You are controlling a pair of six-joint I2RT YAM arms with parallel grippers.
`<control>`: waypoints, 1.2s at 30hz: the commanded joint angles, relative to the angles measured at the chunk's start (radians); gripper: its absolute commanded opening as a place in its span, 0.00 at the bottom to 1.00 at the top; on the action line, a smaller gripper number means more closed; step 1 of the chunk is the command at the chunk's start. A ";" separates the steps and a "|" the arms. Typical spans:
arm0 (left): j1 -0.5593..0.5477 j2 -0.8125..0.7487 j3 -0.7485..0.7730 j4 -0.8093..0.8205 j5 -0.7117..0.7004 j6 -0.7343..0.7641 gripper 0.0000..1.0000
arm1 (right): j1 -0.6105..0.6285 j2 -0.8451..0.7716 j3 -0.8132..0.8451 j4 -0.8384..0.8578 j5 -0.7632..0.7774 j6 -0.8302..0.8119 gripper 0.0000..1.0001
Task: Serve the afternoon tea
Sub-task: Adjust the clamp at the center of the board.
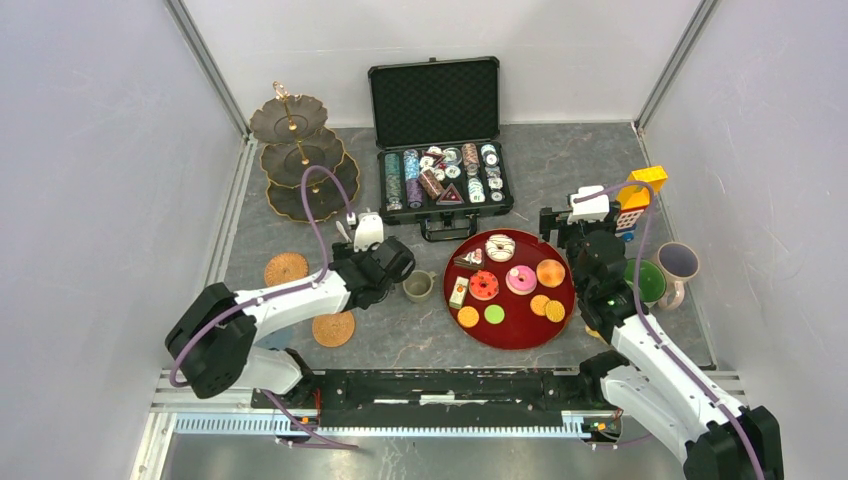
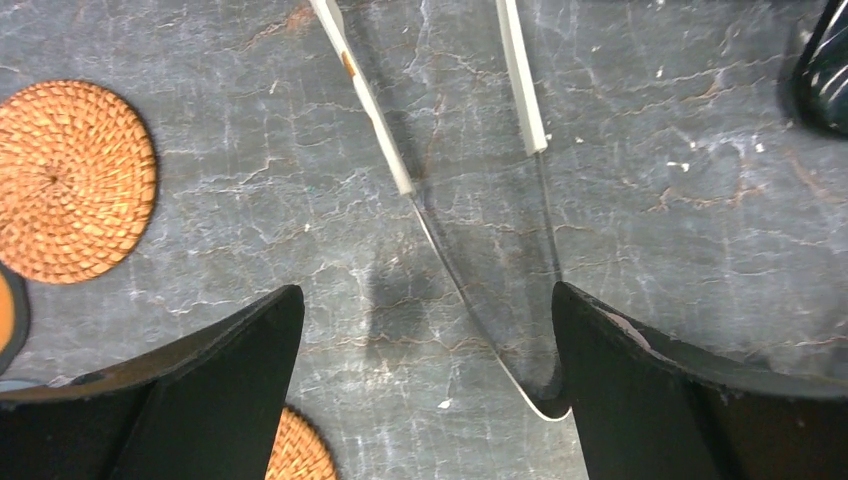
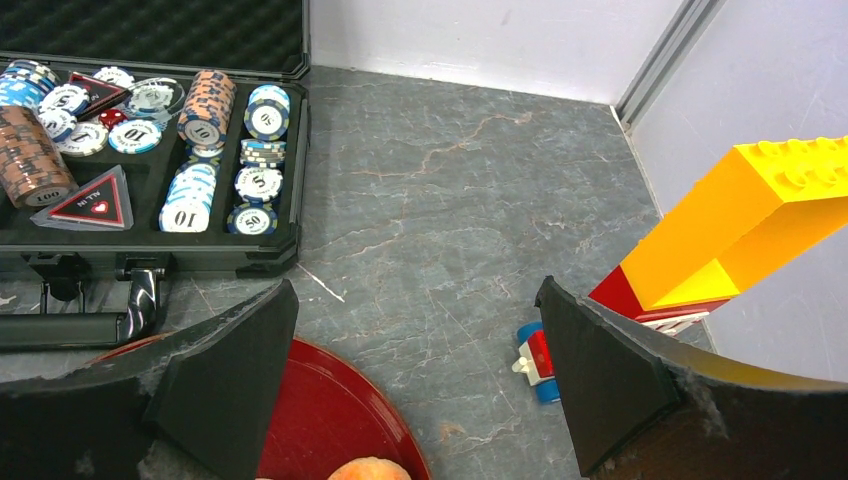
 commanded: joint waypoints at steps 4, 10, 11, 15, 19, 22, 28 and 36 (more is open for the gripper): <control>0.012 0.012 -0.052 0.288 -0.028 -0.023 1.00 | 0.004 0.001 0.006 0.027 0.002 -0.006 0.98; 0.012 0.115 -0.091 0.407 -0.143 -0.085 1.00 | 0.003 0.009 0.003 0.033 0.001 -0.006 0.98; 0.012 0.135 -0.100 0.432 -0.146 -0.092 1.00 | 0.003 0.012 0.003 0.034 0.001 -0.006 0.98; 0.013 0.194 -0.124 0.467 -0.146 -0.142 0.95 | 0.002 0.016 0.002 0.037 -0.001 -0.005 0.98; 0.012 0.220 -0.174 0.530 -0.160 -0.148 0.76 | 0.002 0.022 0.001 0.043 -0.007 -0.002 0.98; 0.012 0.209 -0.206 0.547 -0.151 -0.130 0.69 | 0.001 0.029 0.002 0.043 -0.011 0.000 0.98; -0.001 0.152 -0.313 0.669 -0.101 -0.018 0.61 | 0.002 0.034 0.002 0.044 -0.016 0.001 0.98; 0.006 0.213 -0.271 0.654 -0.152 -0.103 0.72 | 0.002 0.035 0.005 0.040 -0.021 0.003 0.98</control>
